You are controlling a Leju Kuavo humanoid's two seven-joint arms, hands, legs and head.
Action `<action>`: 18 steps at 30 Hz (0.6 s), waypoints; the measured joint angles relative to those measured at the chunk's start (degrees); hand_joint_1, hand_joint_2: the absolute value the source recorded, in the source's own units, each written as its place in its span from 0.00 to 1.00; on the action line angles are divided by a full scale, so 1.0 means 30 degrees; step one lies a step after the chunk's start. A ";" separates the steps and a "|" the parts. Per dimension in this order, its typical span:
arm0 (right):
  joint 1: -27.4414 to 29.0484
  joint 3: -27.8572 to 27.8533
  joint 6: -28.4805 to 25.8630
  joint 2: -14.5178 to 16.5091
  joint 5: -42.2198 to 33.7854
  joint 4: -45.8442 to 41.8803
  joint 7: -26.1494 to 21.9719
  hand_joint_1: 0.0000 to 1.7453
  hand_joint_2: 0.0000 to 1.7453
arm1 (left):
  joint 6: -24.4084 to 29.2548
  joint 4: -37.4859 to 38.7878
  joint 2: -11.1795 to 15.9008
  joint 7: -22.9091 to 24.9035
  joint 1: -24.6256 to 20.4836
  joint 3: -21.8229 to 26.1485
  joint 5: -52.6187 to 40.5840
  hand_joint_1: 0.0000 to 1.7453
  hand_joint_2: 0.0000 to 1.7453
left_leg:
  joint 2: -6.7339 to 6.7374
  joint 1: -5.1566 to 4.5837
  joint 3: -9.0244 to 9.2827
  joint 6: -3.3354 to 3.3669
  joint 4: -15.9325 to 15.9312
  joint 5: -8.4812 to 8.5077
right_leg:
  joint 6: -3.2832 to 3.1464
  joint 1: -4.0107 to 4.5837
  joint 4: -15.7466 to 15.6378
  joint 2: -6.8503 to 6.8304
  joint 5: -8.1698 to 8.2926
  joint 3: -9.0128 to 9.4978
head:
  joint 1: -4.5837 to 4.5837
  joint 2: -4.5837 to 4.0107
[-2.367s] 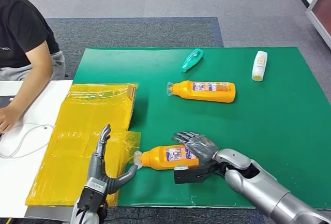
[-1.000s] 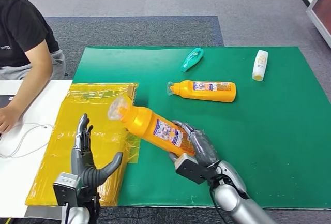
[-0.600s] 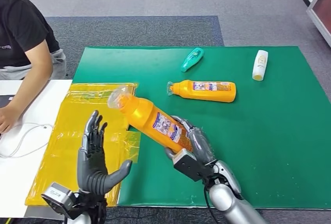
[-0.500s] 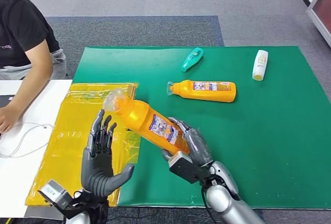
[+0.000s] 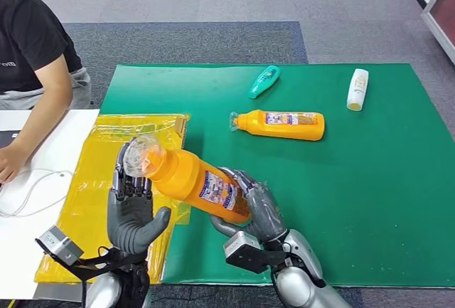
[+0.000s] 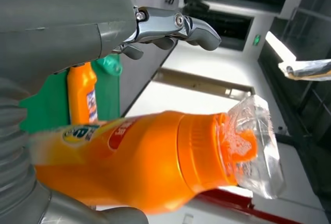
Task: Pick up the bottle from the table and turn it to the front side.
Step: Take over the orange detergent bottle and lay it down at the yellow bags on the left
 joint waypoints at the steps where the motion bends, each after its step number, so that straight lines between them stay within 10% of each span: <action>1: 0.0009 0.0035 -0.0047 -0.0024 -0.0004 -0.0095 0.0002 1.00 1.00 | 0.0164 -0.0031 -0.0079 -0.0004 -0.0008 0.0093 -0.0353 0.00 1.00 | 0.0000 0.0000 0.0000 0.0000 0.0000 0.0000 | 0.0000 0.0000 0.0000 0.0000 0.0000 0.0000 | 0.0000 0.0000; 18: -0.0716 0.1518 0.0385 -0.0405 0.0748 -0.0472 -0.0084 1.00 1.00 | -0.1031 0.0538 0.0021 0.0686 -0.0312 0.0221 -0.0097 0.00 1.00 | 0.0001 0.0000 0.0000 -0.0004 0.0000 0.0004 | -0.0001 -0.0001 0.0000 0.0001 0.0003 -0.0002 | 0.0002 0.0000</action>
